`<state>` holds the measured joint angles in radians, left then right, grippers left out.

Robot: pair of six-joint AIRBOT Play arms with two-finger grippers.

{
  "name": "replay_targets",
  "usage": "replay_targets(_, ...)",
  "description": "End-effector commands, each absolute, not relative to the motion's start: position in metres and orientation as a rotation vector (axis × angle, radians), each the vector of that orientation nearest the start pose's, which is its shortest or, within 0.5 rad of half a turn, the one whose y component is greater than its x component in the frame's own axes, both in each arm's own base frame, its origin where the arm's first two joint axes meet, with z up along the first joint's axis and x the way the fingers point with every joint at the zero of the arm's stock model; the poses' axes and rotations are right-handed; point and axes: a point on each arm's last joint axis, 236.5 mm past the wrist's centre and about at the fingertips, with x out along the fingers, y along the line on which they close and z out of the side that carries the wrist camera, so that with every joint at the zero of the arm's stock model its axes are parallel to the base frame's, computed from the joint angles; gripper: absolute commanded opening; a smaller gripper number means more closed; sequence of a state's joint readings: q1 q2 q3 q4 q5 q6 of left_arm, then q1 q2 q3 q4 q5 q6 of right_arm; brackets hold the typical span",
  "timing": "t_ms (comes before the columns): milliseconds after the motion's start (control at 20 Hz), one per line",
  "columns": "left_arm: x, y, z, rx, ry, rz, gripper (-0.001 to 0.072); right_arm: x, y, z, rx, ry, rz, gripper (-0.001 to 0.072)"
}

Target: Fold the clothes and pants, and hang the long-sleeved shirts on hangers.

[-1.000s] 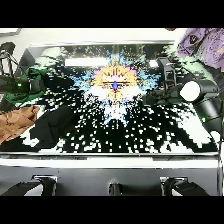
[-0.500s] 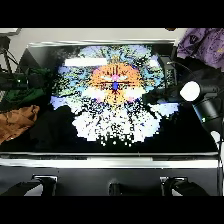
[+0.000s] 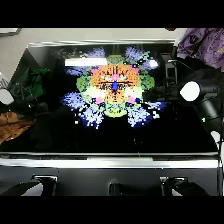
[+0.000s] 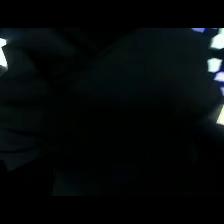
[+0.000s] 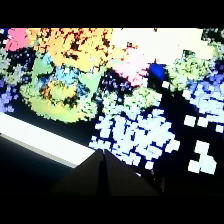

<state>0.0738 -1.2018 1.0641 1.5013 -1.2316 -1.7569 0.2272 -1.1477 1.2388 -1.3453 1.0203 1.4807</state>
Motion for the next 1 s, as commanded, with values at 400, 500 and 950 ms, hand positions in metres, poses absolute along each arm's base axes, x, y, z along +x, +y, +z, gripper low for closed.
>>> replay_targets(400,0.334,-0.044,-0.087,-0.532,1.433,0.036,0.0016,0.399,0.139,0.113,0.009,0.927,0.375,0.0032)
replay_targets(500,0.352,-0.095,-0.059,-0.589,1.374,-0.140,0.0015,0.399,0.133,0.112,-0.016,0.930,0.361,0.0033)
replay_targets(950,0.354,-0.364,0.018,-0.762,1.143,-0.588,0.0014,0.351,0.060,0.126,-0.237,1.034,0.168,0.0149)
